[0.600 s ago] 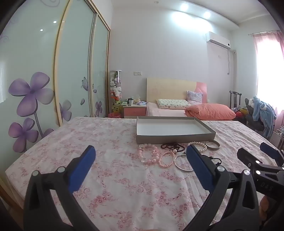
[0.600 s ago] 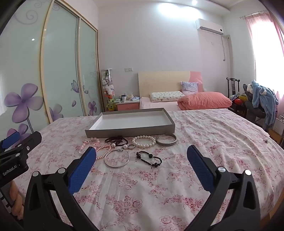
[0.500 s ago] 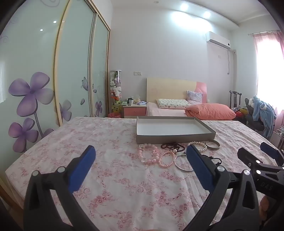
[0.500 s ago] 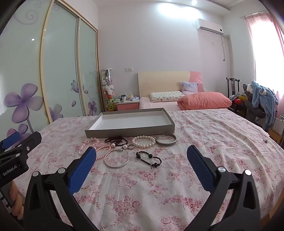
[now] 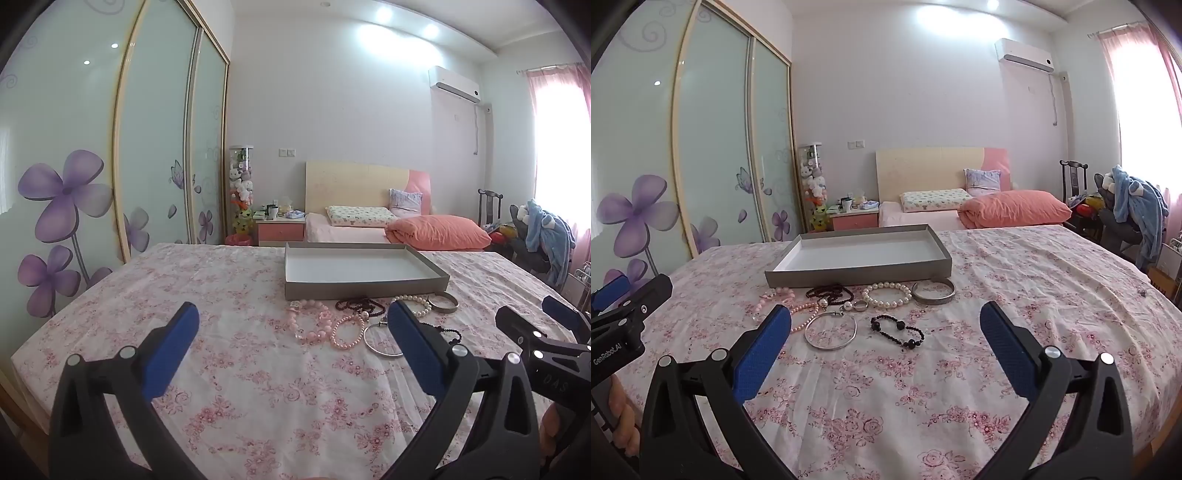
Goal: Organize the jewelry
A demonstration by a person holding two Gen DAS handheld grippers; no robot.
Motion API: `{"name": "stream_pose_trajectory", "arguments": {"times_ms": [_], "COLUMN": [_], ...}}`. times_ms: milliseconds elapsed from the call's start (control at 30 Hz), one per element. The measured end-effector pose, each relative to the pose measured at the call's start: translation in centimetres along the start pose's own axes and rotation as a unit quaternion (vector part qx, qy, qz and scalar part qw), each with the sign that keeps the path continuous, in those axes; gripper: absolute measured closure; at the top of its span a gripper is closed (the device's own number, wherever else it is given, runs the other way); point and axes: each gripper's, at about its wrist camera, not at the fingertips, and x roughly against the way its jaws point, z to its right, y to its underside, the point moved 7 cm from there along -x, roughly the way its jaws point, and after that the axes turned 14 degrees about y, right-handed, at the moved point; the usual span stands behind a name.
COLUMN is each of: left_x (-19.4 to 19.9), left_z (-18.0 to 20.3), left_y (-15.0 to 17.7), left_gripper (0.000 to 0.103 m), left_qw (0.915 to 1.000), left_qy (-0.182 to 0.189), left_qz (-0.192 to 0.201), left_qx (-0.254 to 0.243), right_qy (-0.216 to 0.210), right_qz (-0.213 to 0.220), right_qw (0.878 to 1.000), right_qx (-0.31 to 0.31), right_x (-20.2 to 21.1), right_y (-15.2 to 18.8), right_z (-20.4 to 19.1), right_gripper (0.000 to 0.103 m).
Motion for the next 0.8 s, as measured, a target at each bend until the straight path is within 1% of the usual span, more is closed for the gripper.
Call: {"name": "stream_pose_trajectory", "arguments": {"times_ms": [800], "left_x": [0.06], "left_z": [-0.16], "left_y": [0.06], "left_gripper": [0.004], "left_qw": [1.0], "left_qy": [-0.001], "left_qz": [-0.001], "left_qx": [0.002], "right_qy": [-0.001], "right_qz": [-0.002], "right_qw": [1.0], "right_qx": [-0.001], "right_x": [0.02], "right_y": [0.02], "right_z": [0.01], "right_gripper": [0.002]}}
